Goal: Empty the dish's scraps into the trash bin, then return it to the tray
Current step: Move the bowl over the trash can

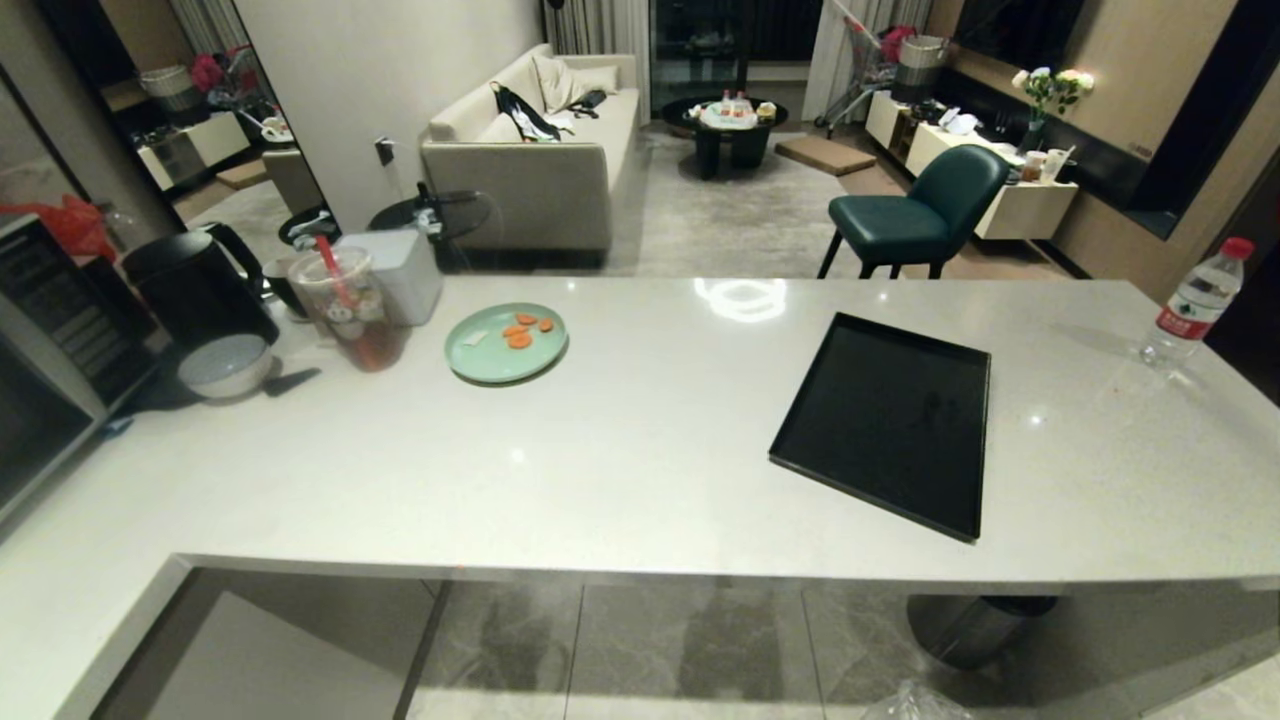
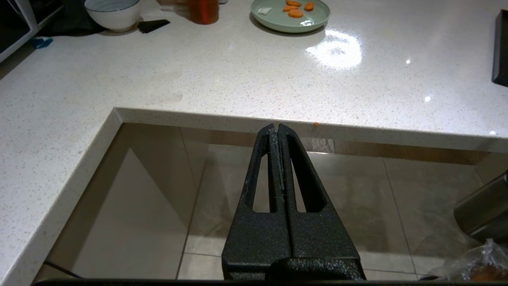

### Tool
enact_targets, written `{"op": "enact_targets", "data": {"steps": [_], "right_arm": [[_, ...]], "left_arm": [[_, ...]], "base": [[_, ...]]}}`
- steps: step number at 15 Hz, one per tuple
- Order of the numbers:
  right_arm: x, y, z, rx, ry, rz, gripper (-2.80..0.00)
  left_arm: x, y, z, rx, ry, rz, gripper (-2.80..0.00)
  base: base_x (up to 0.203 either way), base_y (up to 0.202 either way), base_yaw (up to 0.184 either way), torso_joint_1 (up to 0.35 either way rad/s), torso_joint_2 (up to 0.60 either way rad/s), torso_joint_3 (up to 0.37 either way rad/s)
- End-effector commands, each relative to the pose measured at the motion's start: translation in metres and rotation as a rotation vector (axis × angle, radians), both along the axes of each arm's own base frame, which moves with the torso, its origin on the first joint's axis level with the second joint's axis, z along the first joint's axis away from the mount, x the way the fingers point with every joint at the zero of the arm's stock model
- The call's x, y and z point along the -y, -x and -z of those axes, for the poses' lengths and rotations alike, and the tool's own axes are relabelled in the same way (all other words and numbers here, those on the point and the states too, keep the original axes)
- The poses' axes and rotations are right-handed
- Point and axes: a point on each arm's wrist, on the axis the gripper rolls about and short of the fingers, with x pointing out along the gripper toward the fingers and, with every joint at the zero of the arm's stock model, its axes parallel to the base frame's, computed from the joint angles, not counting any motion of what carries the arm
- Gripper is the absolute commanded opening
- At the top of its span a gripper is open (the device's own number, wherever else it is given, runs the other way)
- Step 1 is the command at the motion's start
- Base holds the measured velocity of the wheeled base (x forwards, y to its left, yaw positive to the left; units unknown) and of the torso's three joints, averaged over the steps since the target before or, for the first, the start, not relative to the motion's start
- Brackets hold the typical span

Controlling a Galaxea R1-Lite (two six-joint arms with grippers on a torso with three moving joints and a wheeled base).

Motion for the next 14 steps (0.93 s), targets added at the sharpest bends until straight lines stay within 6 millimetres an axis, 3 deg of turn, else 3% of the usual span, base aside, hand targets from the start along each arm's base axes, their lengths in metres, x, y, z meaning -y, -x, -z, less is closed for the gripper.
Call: {"op": "enact_targets", "data": {"steps": [1, 14], "right_arm": [[-0.0003, -0.0038, -0.0008, -0.016, 0.0, -0.002, -2.8], [-0.0009, -0.0045, -0.0027, -0.012, -0.016, -0.014, -2.8]], "left_arm": [[0.0, -0.0001, -0.0001, -0.001, 0.001, 0.0, -2.8], [0.0, -0.0001, -0.0001, -0.001, 0.001, 0.0, -2.8]], "base": [[0.0, 0.0, 0.0, -0.129, 0.31, 0.173], [0.0, 0.0, 0.0, -0.131, 0.32, 0.184]]}}
